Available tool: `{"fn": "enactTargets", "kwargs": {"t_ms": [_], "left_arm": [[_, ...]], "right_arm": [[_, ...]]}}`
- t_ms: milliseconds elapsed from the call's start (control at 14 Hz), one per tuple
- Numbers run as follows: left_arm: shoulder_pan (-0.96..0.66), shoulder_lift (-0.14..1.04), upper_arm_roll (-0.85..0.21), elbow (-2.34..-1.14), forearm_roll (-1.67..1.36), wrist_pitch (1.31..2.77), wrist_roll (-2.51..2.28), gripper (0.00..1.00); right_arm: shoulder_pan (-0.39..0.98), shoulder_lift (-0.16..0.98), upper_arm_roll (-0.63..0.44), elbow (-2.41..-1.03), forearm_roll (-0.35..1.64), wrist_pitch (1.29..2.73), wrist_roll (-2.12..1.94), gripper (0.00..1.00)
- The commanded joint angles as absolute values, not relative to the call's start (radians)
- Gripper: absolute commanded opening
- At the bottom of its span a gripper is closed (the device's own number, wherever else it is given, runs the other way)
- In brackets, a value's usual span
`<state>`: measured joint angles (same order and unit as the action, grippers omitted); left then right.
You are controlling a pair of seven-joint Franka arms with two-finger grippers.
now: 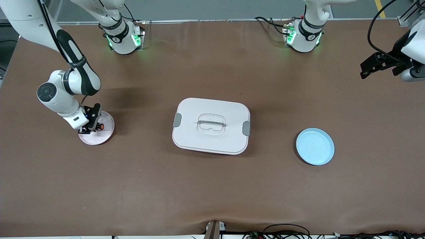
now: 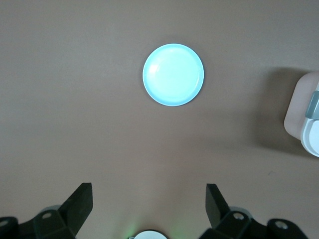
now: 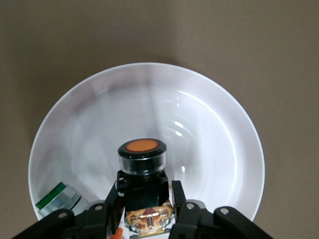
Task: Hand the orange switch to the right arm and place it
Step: 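Lower the switch onto the white plate and open the right gripper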
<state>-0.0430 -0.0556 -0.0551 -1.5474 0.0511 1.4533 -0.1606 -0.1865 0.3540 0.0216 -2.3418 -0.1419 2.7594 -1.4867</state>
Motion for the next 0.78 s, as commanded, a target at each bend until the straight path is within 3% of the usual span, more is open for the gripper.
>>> {"fn": "enactTargets", "kwargs": {"t_ms": [0, 142, 285, 712], "left_arm": [[-0.037, -0.095, -0.070, -1.565, 0.034, 1.440, -0.149, 1.00], [-0.032, -0.098, -0.074, -1.565, 0.020, 1.443, -0.149, 1.00], [-0.029, -0.098, -0.074, -1.565, 0.014, 1.448, -0.150, 1.00], [-0.031, -0.095, -0.074, -1.569, 0.005, 1.454, -0.150, 1.00]], "right_arm": [[-0.204, 0.364, 0.031, -2.336, -0.163, 2.775, -1.488, 0.01], [-0.204, 0.364, 0.031, -2.333, -0.163, 2.778, -1.488, 0.37], [-0.204, 0.364, 0.029, -2.326, -0.163, 2.793, -1.494, 1.00], [-0.209, 0.292, 0.023, -2.296, -0.158, 2.758, -1.482, 1.00]]}}
